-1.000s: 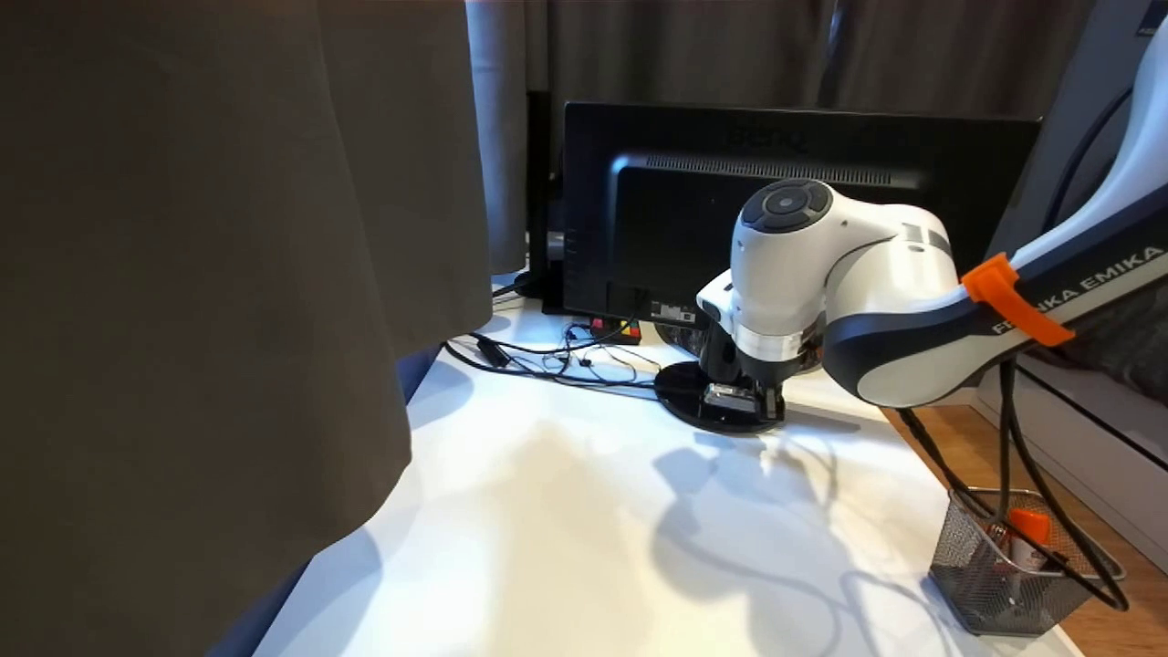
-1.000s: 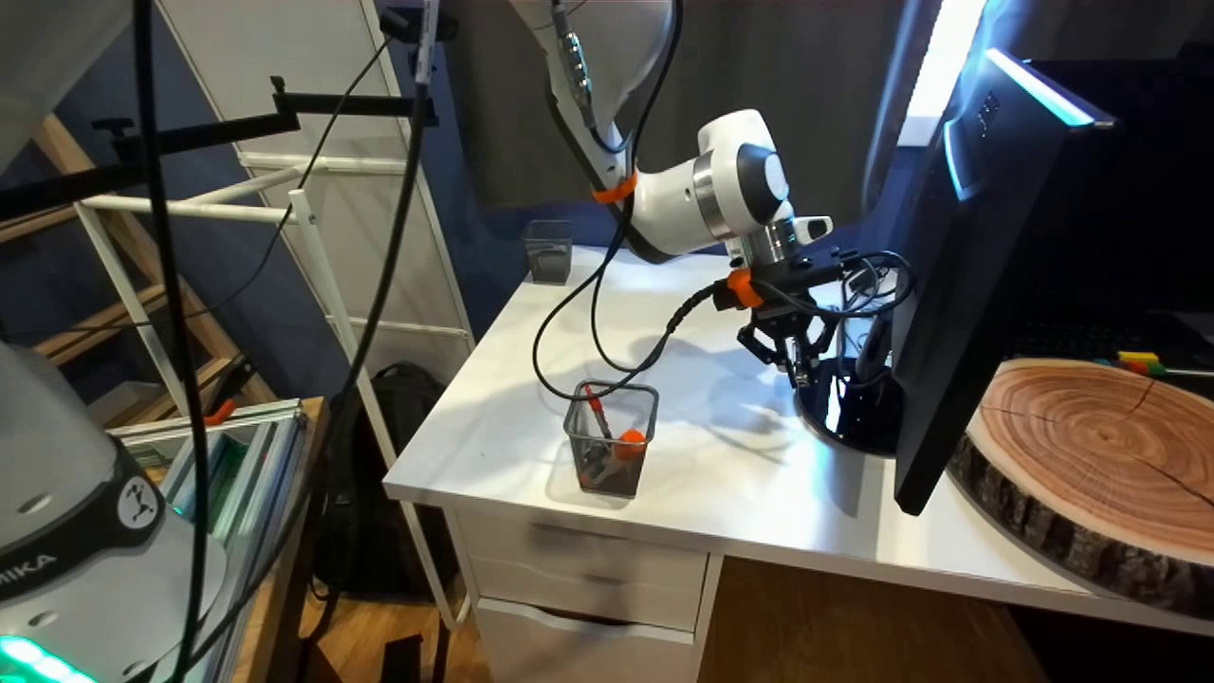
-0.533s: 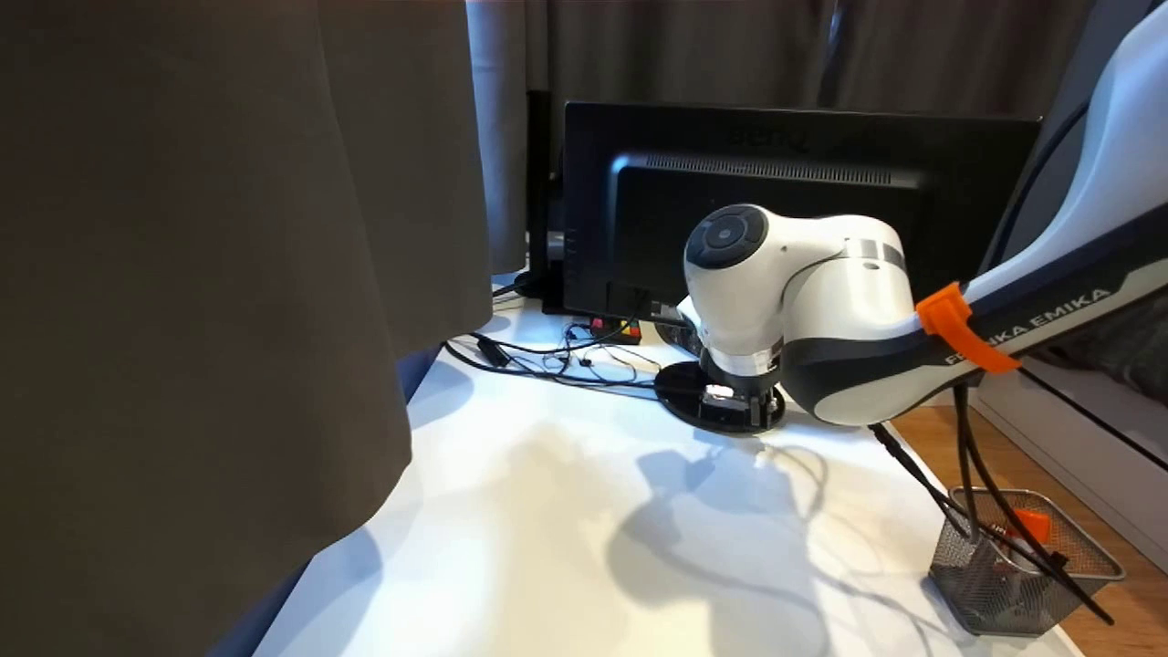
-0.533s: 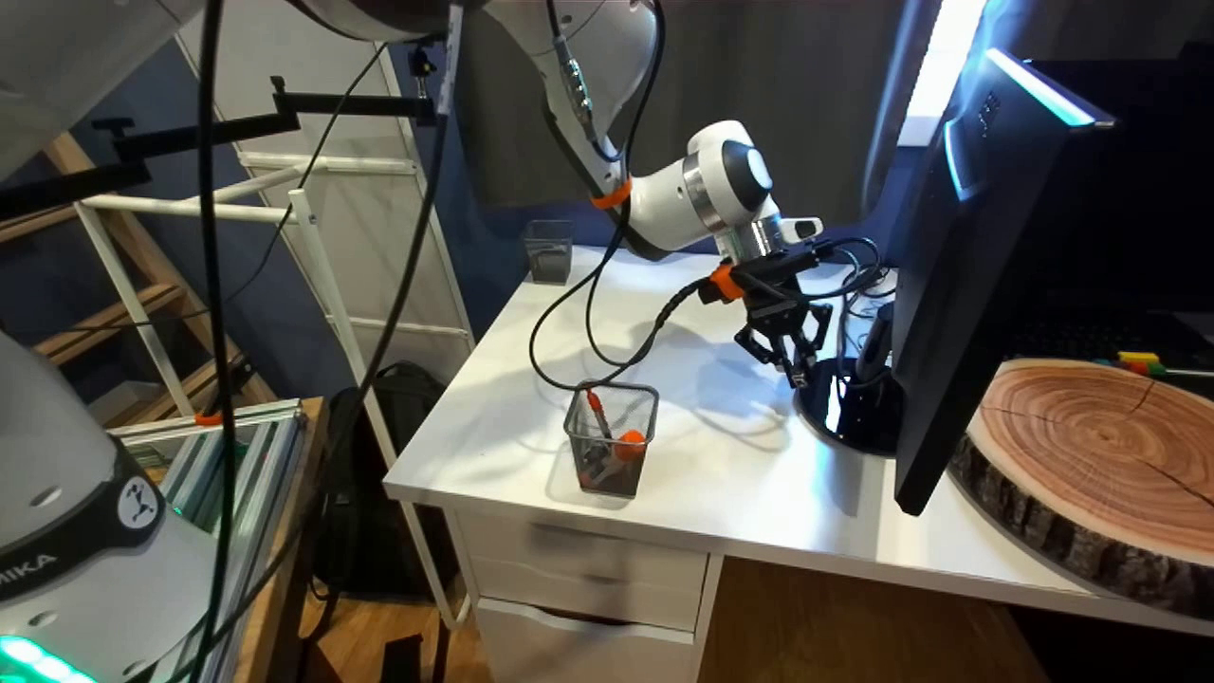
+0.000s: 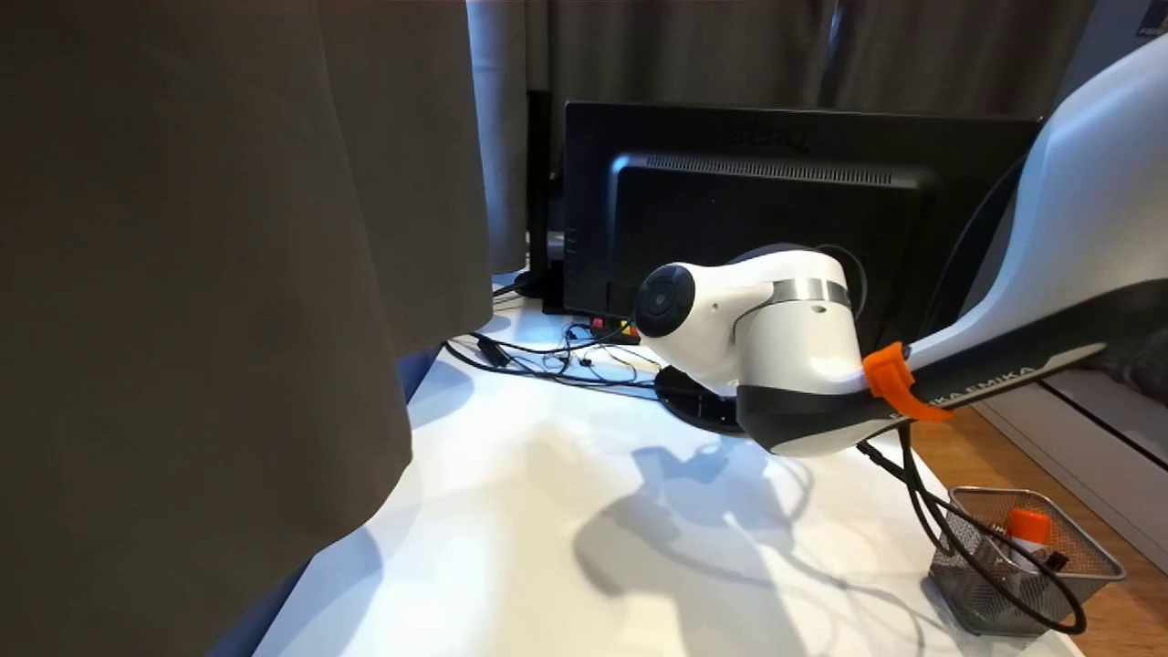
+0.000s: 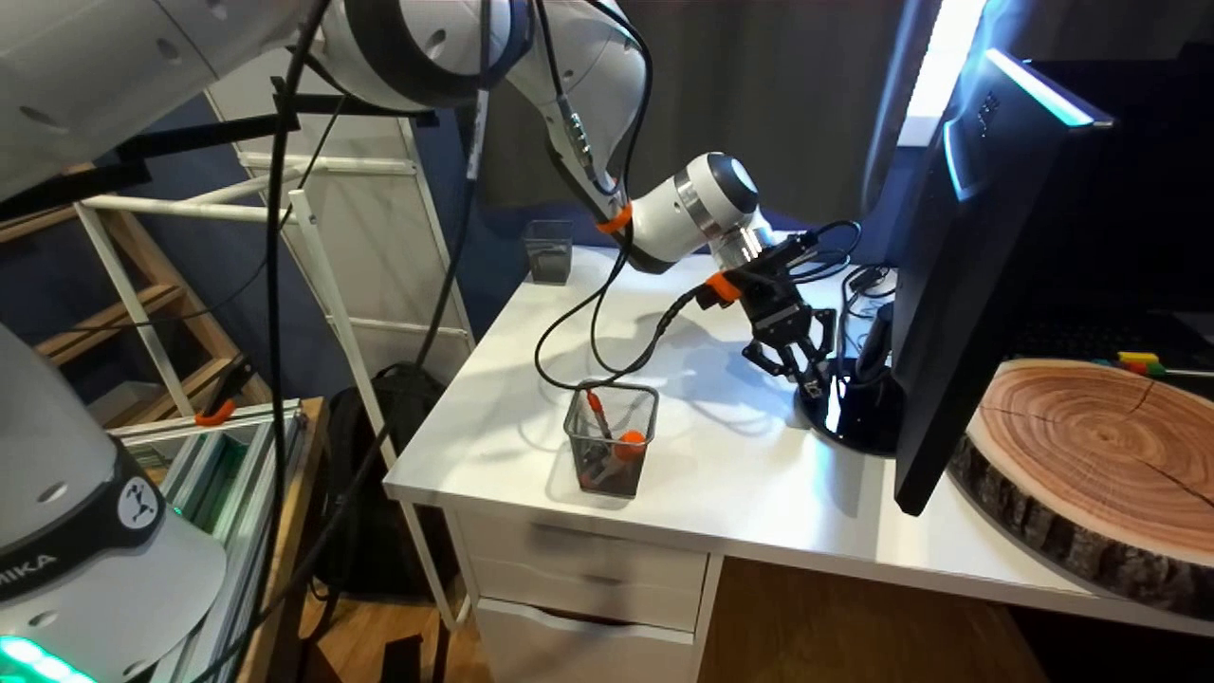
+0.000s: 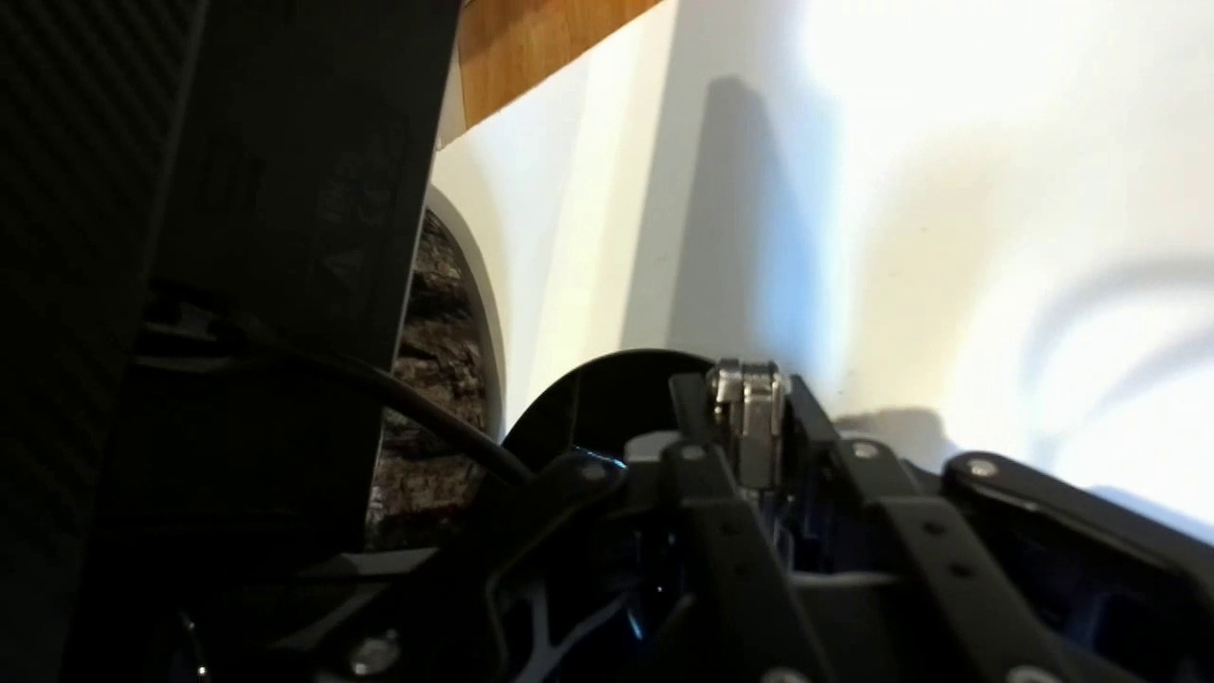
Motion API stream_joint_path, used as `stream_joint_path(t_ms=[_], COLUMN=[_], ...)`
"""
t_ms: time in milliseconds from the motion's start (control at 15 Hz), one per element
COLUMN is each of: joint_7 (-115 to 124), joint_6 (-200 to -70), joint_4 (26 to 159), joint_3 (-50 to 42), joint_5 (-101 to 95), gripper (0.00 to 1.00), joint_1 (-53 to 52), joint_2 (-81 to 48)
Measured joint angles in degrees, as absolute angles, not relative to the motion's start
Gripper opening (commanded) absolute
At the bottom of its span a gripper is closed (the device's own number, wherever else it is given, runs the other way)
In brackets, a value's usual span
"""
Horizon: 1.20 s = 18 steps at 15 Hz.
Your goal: Pick up the object on the left side next to the basket and put it on the stand of the tv on the right
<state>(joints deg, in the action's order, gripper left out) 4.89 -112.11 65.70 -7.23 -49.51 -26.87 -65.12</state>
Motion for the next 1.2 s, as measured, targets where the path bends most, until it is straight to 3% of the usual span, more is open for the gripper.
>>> stream_joint_path(t_ms=[333, 400, 467, 600, 1000, 1200], joint_7=[4.80, 4.77, 4.68, 4.44, 4.06, 3.81], joint_6=[-111.76, -111.76, -111.76, -111.75, -111.18, -110.89], joint_4=[57.97, 56.76, 55.63, 53.79, 50.42, 49.90], joint_3=[-7.03, -6.92, -6.81, -6.51, -6.05, -4.25], joint_5=[-49.85, -49.84, -49.82, -49.67, -49.59, -48.38], gripper=[0.05, 0.13, 0.46, 0.51, 0.95, 1.00], joint_1=[-26.10, -25.93, -25.81, -25.73, -26.12, -26.44], joint_2=[-70.33, -71.22, -72.09, -73.42, -74.33, -73.28])
